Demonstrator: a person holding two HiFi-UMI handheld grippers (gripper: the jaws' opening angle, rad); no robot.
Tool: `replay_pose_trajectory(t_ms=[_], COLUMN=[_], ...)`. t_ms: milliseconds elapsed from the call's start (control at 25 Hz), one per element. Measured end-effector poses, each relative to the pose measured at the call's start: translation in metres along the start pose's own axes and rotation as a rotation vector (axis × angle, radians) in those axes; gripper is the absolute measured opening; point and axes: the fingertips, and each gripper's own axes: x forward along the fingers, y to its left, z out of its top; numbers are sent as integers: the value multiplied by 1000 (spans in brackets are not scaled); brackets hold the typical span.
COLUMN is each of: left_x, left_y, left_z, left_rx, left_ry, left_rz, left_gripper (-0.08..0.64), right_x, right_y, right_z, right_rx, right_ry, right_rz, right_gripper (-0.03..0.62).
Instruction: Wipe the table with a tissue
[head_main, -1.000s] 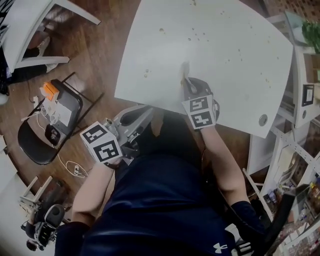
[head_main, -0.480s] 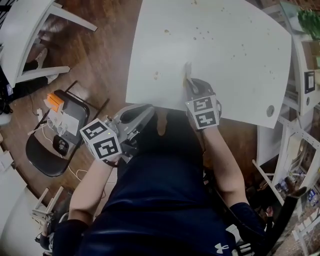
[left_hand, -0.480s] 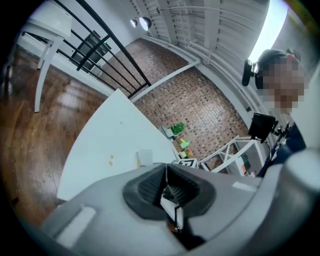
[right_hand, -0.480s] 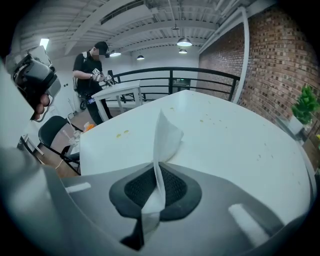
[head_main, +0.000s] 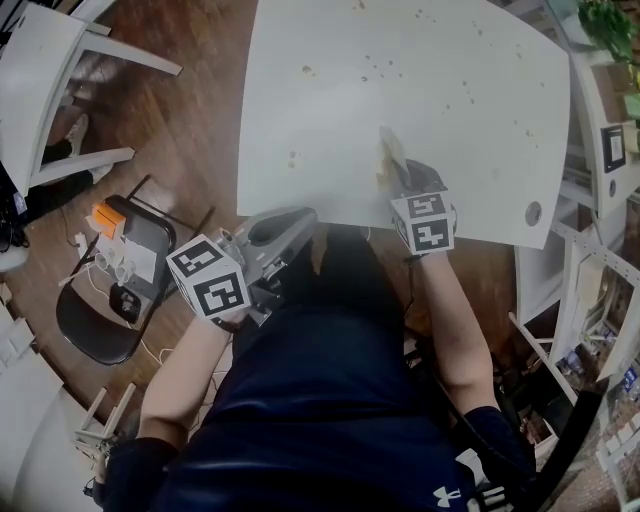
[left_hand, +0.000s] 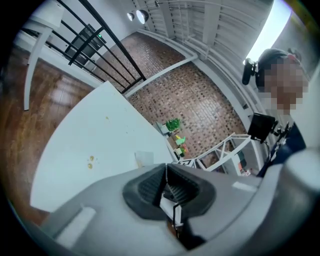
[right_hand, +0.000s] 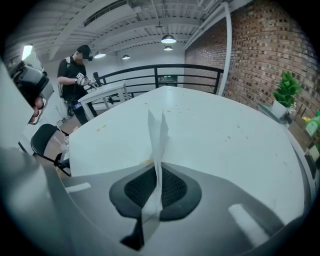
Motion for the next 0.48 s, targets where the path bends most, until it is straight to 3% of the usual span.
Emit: replay_pose_trajectory(t_ms=[200, 480], left_x=[-3, -16], left_y=[2, 12], left_z=[3, 10], left_rx=[-4, -11], left_ry=[-6, -24], left_rz=[5, 8], left_gripper=[9, 9], right_x=[-5, -23], right_y=[-13, 1], right_z=[3, 40], right_rx=[37, 201], right_ry=[-19, -219], right_rz=[-22, 74], right_gripper=[11, 11])
